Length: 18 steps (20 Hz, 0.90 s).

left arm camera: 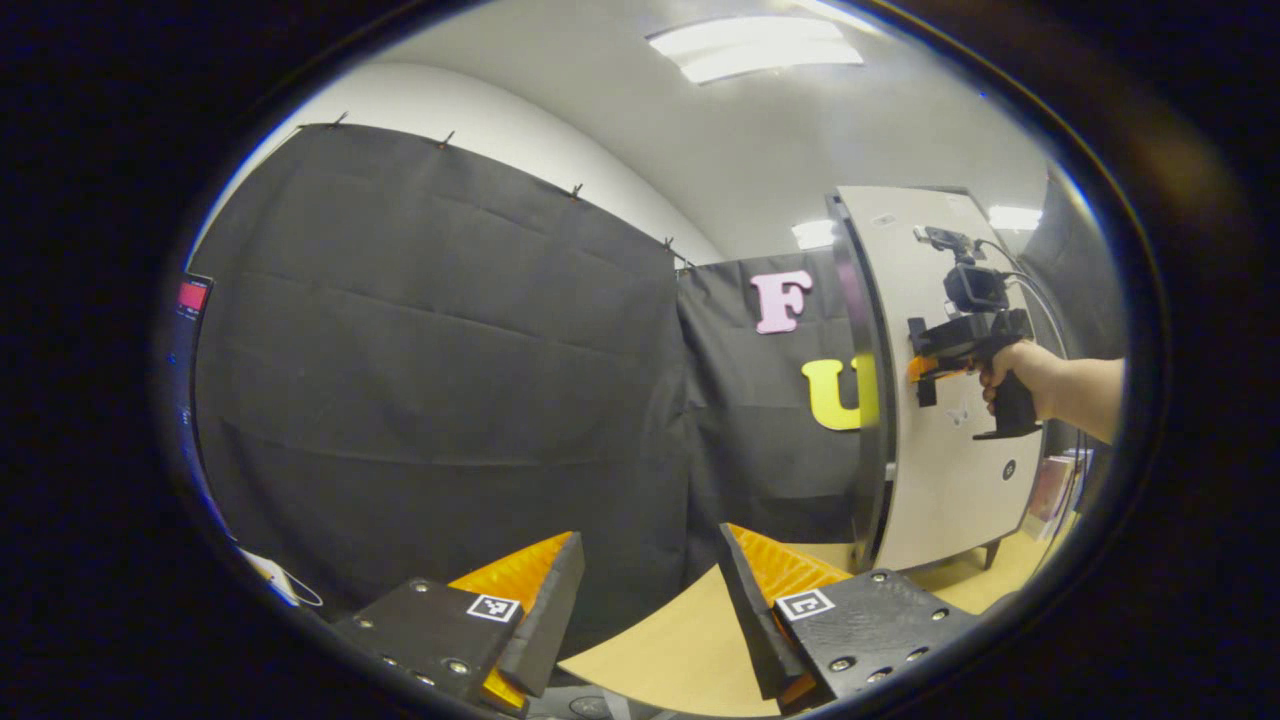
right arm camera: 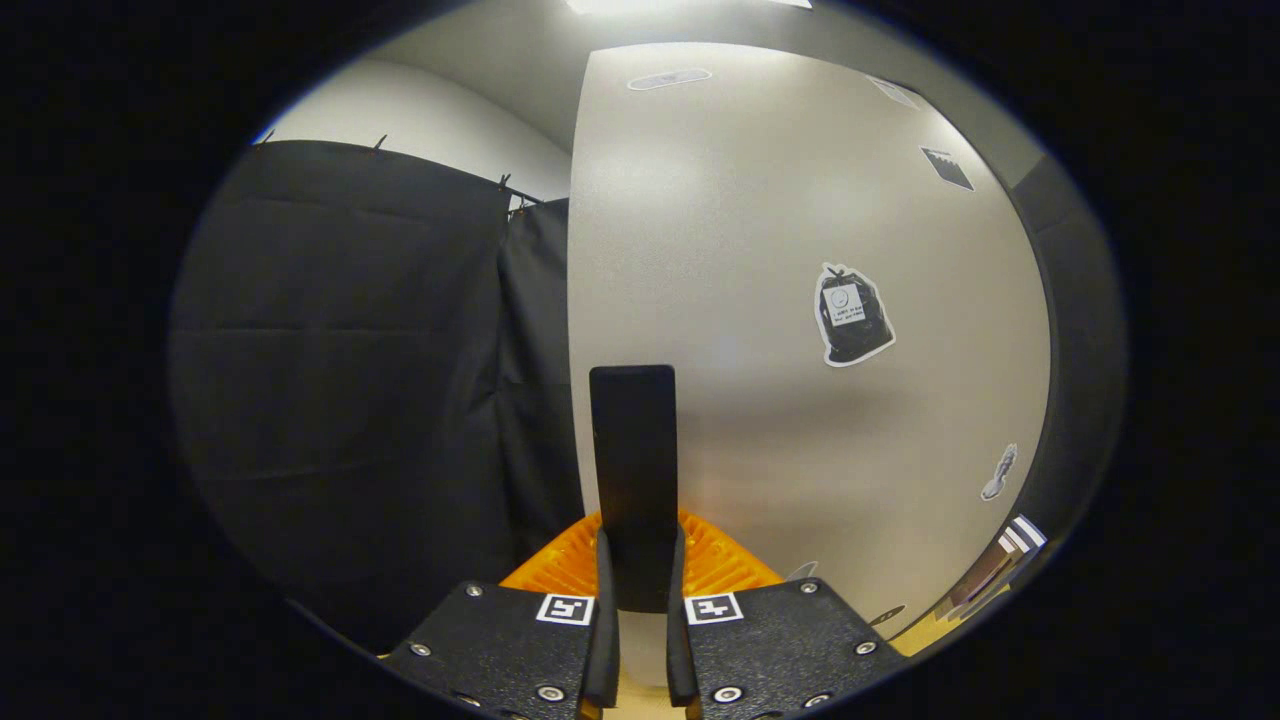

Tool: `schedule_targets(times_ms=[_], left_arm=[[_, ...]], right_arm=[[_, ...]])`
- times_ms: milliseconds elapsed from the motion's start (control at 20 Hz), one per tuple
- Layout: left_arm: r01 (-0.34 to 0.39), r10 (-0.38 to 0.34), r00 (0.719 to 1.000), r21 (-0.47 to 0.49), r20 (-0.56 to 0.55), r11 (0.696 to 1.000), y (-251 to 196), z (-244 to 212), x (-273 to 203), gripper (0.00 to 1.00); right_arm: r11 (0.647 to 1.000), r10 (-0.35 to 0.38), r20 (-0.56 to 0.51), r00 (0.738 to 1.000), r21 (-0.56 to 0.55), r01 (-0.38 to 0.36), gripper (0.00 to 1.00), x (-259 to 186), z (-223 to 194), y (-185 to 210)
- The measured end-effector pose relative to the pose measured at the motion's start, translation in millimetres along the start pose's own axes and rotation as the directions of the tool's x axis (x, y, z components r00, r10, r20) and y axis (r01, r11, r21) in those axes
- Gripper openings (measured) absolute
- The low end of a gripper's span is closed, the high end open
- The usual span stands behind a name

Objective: Open the cabinet door with the right hand, grasp the bottle in the cabinet with the left hand and place it on the coaster, then close the cabinet door with the right hand.

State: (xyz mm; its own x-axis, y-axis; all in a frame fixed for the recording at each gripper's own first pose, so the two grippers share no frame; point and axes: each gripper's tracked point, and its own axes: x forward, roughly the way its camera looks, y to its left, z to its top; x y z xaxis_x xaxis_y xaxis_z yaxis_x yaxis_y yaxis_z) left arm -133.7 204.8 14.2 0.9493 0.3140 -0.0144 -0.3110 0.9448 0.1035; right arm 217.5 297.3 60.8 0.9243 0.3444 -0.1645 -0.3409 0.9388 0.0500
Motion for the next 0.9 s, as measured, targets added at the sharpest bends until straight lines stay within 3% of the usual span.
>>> schedule_targets(times_ms=[200, 250, 400, 750, 800, 900], left_arm=[[0.075, -0.075, 0.997, -0.009, 0.008, 0.997, -30.1, 8.4, 0.8, 0.77], [0.088, -0.088, 0.996, -0.008, 0.011, 0.996, -40.7, 9.5, 5.6, 0.83], [0.117, -0.117, 0.993, -0.01, 0.016, 0.993, -61.9, 10.4, 30.0, 0.83], [0.164, -0.163, 0.986, -0.023, 0.032, 0.986, -98.0, 16.3, 65.2, 0.83], [0.166, -0.165, 0.986, -0.019, 0.035, 0.986, -100.6, 18.0, 61.8, 0.77], [0.165, -0.164, 0.986, -0.02, 0.035, 0.986, -107.7, 19.8, 52.3, 0.82]], right_arm=[[0.999, 0.047, 0.002, 0.999, -0.006, -0.047, 0.19, -18.9, 1.7, 3.3], [0.998, 0.058, 0.005, 0.998, -0.007, -0.058, 0.19, -22.4, 2.1, 2.7], [0.996, 0.086, 0.003, 0.996, -0.005, -0.086, 0.19, -32.8, 1.9, 2.2], [0.988, 0.154, -0.002, 0.988, 0.003, -0.154, 0.19, -60.8, 4.4, 1.2], [0.986, 0.166, -0.003, 0.986, 0.005, -0.166, 0.19, -60.3, 3.5, -1.2], [0.981, 0.192, -0.003, 0.981, 0.005, -0.192, 0.19, -64.3, 3.1, -3.9]])
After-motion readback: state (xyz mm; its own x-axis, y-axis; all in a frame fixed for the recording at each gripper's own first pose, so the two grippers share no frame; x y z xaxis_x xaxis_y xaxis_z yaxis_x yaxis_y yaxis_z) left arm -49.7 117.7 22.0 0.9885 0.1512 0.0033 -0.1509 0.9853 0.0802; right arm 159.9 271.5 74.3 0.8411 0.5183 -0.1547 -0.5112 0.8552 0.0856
